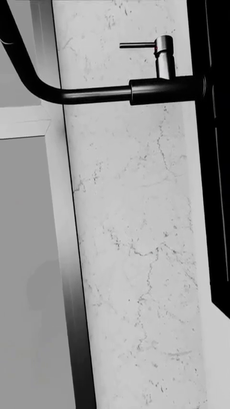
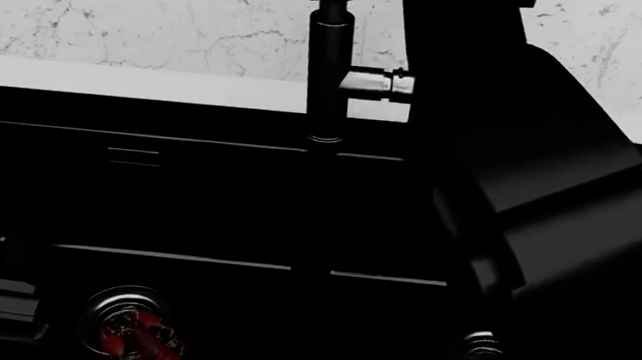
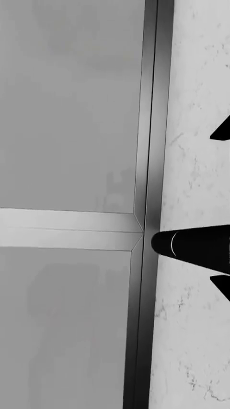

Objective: Turn the sink spout to the right.

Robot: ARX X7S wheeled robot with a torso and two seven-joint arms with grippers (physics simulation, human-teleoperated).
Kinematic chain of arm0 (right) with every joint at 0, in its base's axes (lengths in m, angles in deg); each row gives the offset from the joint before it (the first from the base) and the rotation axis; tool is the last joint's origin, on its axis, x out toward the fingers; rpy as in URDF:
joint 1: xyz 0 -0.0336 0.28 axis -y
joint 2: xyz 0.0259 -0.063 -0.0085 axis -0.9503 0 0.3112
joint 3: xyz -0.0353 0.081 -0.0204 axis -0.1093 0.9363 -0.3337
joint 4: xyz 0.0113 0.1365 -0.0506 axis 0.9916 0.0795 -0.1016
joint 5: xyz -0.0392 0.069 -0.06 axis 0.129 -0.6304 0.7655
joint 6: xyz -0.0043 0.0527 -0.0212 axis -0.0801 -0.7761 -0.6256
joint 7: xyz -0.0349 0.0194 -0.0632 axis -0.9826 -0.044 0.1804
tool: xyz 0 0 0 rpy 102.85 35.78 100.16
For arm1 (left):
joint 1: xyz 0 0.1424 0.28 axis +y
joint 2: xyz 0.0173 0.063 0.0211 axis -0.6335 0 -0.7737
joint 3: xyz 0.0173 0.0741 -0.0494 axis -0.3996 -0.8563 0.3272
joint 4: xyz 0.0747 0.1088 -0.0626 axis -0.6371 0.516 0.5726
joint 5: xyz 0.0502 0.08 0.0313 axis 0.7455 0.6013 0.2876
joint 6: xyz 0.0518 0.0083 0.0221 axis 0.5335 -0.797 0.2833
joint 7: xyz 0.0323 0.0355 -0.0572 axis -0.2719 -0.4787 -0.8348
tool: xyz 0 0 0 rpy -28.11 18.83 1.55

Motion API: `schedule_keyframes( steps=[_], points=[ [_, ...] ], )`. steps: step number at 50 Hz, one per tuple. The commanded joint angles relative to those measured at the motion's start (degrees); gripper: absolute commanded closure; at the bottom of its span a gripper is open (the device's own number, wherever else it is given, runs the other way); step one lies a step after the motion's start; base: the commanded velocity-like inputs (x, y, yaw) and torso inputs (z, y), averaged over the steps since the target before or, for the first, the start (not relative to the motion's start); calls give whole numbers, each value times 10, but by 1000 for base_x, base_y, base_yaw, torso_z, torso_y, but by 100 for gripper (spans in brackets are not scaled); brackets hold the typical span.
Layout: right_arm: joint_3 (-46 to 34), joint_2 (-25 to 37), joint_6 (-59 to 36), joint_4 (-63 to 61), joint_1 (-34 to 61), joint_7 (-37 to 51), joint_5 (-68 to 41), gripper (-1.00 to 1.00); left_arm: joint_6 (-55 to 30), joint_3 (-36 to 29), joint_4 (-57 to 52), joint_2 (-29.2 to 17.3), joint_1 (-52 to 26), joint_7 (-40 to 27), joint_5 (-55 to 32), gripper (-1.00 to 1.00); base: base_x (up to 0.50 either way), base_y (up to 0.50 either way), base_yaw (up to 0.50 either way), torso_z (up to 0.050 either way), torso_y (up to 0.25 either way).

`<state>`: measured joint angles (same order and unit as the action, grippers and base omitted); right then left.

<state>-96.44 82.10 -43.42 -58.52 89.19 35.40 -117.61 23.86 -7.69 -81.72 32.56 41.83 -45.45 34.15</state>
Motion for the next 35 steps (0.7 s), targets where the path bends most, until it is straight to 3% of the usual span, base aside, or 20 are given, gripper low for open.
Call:
schedule_keyframes(
  steps=[1, 35],
  points=[
    [1, 7, 8, 12, 4, 0, 6, -100, 2, -3, 2, -1, 0, 0, 2, -100, 0, 0, 0, 0, 0],
    [13, 38, -3, 10, 11, 15, 4, -100, 1, -9, 1, -5, -2, -4, 3, -100, 0, 0, 0, 0, 0]
  ],
)
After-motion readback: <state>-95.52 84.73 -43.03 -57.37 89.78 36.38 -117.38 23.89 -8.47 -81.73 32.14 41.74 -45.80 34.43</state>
